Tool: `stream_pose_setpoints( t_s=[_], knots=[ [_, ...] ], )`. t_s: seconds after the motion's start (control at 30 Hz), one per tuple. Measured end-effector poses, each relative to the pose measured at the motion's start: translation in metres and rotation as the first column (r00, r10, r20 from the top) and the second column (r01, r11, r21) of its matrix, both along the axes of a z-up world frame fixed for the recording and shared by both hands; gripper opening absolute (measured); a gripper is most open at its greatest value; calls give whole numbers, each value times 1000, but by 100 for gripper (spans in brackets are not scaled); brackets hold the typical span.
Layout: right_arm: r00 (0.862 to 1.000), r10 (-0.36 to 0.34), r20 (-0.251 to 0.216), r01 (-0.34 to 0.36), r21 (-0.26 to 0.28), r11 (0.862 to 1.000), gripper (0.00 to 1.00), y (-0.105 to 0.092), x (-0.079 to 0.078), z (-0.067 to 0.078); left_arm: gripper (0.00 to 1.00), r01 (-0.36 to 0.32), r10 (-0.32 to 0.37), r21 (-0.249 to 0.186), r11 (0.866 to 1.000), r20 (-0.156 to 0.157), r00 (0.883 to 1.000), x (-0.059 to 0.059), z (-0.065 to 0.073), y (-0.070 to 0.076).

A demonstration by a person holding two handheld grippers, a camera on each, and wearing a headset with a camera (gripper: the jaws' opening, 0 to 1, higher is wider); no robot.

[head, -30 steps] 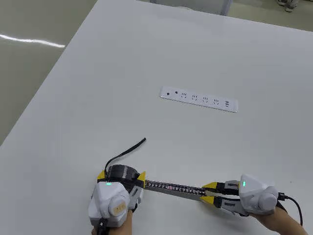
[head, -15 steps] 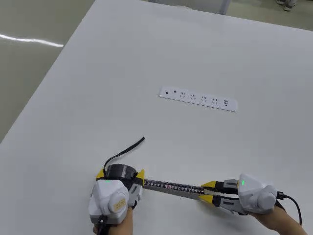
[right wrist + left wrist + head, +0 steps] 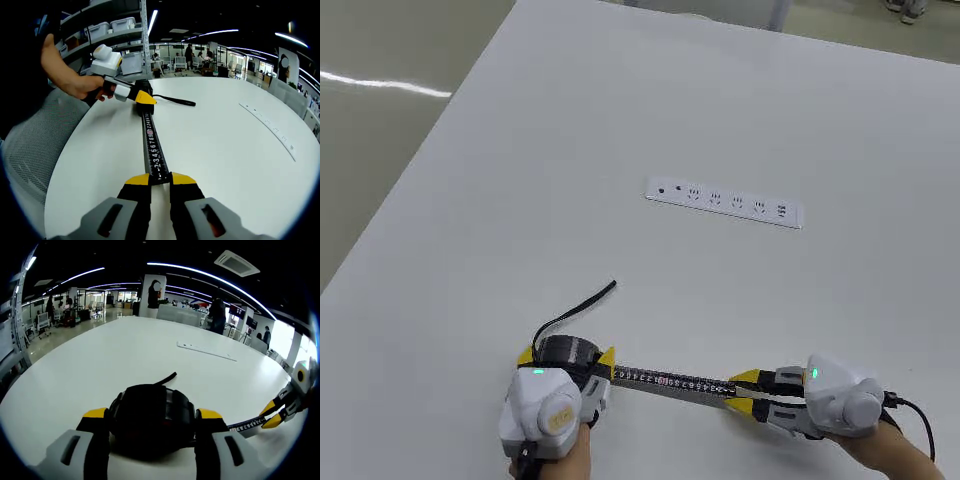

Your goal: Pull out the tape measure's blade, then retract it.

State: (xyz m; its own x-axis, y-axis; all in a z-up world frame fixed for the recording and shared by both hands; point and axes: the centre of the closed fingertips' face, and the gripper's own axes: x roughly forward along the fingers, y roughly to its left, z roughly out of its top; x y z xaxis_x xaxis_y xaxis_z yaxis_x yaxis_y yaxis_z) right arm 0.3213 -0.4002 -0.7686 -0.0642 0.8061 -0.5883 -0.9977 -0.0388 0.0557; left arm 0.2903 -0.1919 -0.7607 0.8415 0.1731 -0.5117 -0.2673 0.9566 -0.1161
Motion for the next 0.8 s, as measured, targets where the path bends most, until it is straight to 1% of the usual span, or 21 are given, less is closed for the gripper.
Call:
stream_pose_setpoints(
  t_s=[0.27, 0.37, 0.8],
  knots=[
    [1000, 4, -2, -4, 3, 1000, 12, 5, -2, 3, 66, 2, -2, -6, 1000, 2, 1000, 0, 0, 0],
    [1000, 5, -2, -5, 5, 1000, 12, 6, -1, 0, 66, -1, 1, -12, 1000, 5, 1000, -1, 0, 0],
    [1000, 9, -2, -8, 9, 1000, 12, 12, -2, 2, 66, -2, 2, -21, 1000, 7, 1000, -1, 1, 0]
  ],
)
